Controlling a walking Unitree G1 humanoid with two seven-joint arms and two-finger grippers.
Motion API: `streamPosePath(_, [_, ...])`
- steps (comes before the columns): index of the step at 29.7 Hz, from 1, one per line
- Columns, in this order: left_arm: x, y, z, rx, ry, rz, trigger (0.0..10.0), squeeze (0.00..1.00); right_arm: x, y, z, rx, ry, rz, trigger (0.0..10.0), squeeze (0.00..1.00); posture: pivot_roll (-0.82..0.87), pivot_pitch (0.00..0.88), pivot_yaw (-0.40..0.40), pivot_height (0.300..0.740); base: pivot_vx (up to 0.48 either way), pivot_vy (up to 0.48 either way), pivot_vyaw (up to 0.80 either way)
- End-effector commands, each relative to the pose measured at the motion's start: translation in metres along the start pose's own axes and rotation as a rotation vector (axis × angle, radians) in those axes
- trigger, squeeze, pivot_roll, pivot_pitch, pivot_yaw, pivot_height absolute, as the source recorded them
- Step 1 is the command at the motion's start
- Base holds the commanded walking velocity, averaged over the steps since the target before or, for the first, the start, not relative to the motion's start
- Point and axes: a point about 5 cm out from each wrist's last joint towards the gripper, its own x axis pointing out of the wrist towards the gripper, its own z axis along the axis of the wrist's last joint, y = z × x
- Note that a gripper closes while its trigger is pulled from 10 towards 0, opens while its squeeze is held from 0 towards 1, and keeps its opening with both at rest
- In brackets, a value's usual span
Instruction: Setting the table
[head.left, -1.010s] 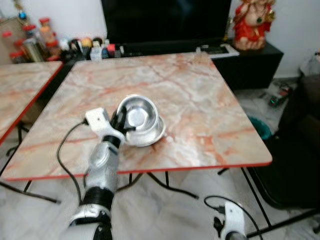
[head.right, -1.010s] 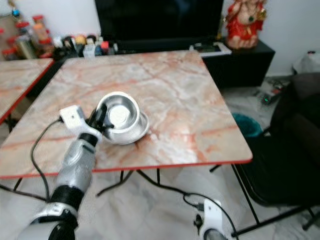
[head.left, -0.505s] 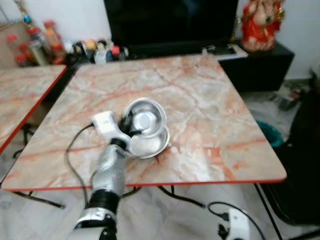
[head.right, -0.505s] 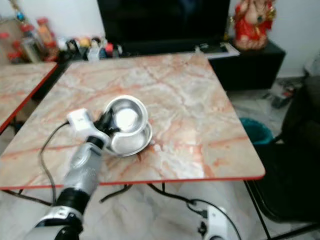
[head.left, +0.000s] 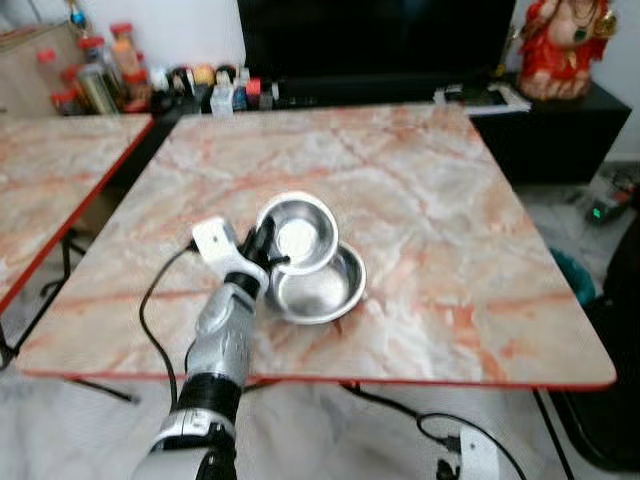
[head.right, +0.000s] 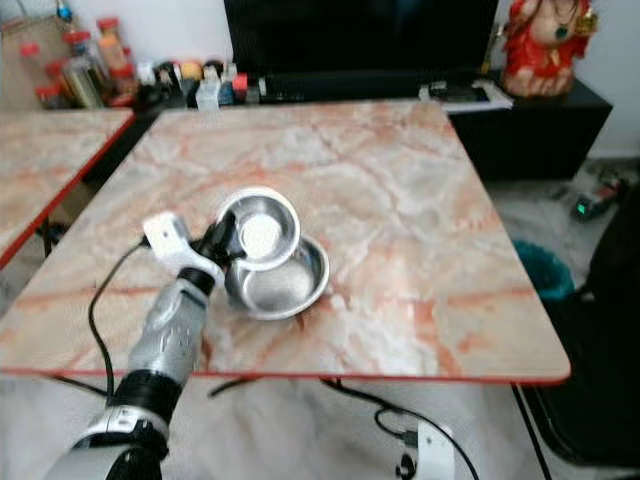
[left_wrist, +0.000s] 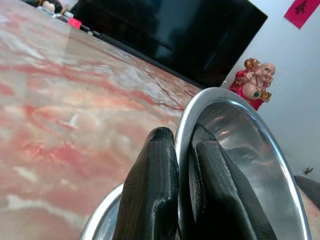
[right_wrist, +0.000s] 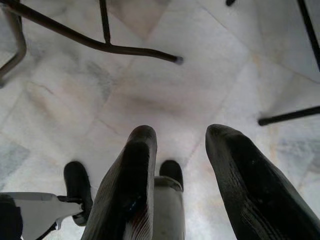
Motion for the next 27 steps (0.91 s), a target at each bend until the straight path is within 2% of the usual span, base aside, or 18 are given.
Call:
streamPosePath(1, [0.009, -0.007, 0.005, -0.001, 0.018, -0.021, 10.0, 0.00, -0.003, 0.000, -0.010, 0.026, 0.013, -0.016, 10.0, 0.00, 0.00, 0.000, 0.073, 0.740, 0.000, 0.000, 0.00])
streamPosePath(5, [0.011, -0.009, 0.005, -0.002, 0.028, -0.013, 10.0, 0.00, -0.003, -0.001, -0.012, 0.029, 0.018, -0.020, 10.0, 0.00, 0.00, 0.000, 0.073, 0.740, 0.000, 0.000, 0.00])
streamPosePath(10, [0.017, -0.020, 0.005, -0.019, 0.077, -0.025, 10.0, 0.00, -0.006, -0.003, -0.020, 0.034, 0.031, -0.030, 10.0, 0.00, 0.00, 0.000, 0.084, 0.740, 0.000, 0.000, 0.00])
streamPosePath(11, [0.020, -0.026, 0.003, -0.027, 0.117, -0.031, 10.0, 0.00, -0.007, -0.004, -0.023, 0.038, 0.036, -0.034, 10.0, 0.00, -0.01, 0.000, 0.097, 0.740, 0.000, 0.000, 0.00])
streamPosePath(14, [0.022, -0.031, 0.002, -0.024, 0.145, -0.040, 10.0, 0.00, -0.007, -0.004, -0.025, 0.041, 0.040, -0.037, 10.0, 0.00, -0.01, 0.000, 0.098, 0.740, 0.000, 0.000, 0.00])
streamPosePath(16, [0.030, -0.038, 0.002, -0.008, 0.190, -0.026, 10.0, 0.00, -0.008, -0.004, -0.027, 0.054, 0.042, -0.042, 10.0, 0.00, -0.01, 0.000, 0.104, 0.740, 0.000, 0.000, 0.00])
streamPosePath(21, [0.037, -0.034, 0.002, -0.026, 0.249, 0.056, 10.0, 0.00, -0.008, -0.003, -0.028, 0.058, 0.042, -0.042, 10.0, 0.00, -0.01, 0.000, 0.102, 0.740, 0.000, 0.000, 0.00])
streamPosePath(25, [0.039, -0.035, 0.003, -0.035, 0.284, 0.061, 10.0, 0.00, -0.008, -0.003, -0.029, 0.059, 0.044, -0.039, 10.0, 0.00, -0.01, 0.000, 0.103, 0.740, 0.000, 0.000, 0.00])
streamPosePath(27, [0.039, -0.034, 0.002, 0.001, 0.318, 0.059, 10.0, 0.00, -0.008, -0.002, -0.028, 0.060, 0.044, -0.038, 10.0, 0.00, -0.01, 0.000, 0.105, 0.740, 0.000, 0.000, 0.00])
